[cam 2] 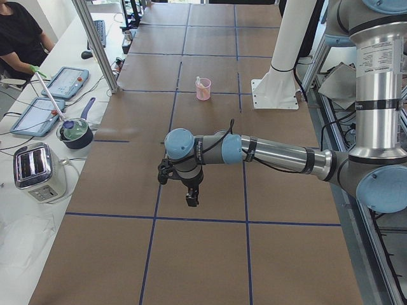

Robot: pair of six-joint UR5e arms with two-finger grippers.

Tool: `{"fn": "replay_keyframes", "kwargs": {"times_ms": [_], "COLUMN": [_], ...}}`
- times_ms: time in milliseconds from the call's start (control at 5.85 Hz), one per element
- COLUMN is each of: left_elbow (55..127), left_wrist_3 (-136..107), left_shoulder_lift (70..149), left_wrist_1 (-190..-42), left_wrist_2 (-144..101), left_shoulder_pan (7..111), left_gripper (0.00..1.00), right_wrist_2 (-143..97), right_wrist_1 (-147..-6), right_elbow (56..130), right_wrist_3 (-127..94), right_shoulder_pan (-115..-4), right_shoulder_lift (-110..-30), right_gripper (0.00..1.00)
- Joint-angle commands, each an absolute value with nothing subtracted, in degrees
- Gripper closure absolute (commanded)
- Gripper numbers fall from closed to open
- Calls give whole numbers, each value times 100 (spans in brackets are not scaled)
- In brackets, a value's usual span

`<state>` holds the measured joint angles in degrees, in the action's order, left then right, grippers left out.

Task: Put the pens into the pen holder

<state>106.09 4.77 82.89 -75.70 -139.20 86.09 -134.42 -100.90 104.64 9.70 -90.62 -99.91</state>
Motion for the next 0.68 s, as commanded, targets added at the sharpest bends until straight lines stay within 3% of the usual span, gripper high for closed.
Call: {"fn": "replay_keyframes", "kwargs": {"times_ms": [0, 513], "left_elbow": [10669, 10670], "left_wrist_3": [431, 448], "left_shoulder_lift": [8218, 8218], "left_wrist_1": [-7576, -7576], "left_wrist_2": [-13949, -13931], "left_shoulder_pan": [8631, 8631], "left_gripper": [0, 0], "right_wrist_2": [-13447, -13456], "right_wrist_1": [-10090, -10099], "right_elbow": [10503, 10626], "right_wrist_3": [958, 949], "right_shoulder_pan": [-9062, -9062], "right_shoulder_lift": [-9993, -10055], "right_gripper": [0, 0]}}
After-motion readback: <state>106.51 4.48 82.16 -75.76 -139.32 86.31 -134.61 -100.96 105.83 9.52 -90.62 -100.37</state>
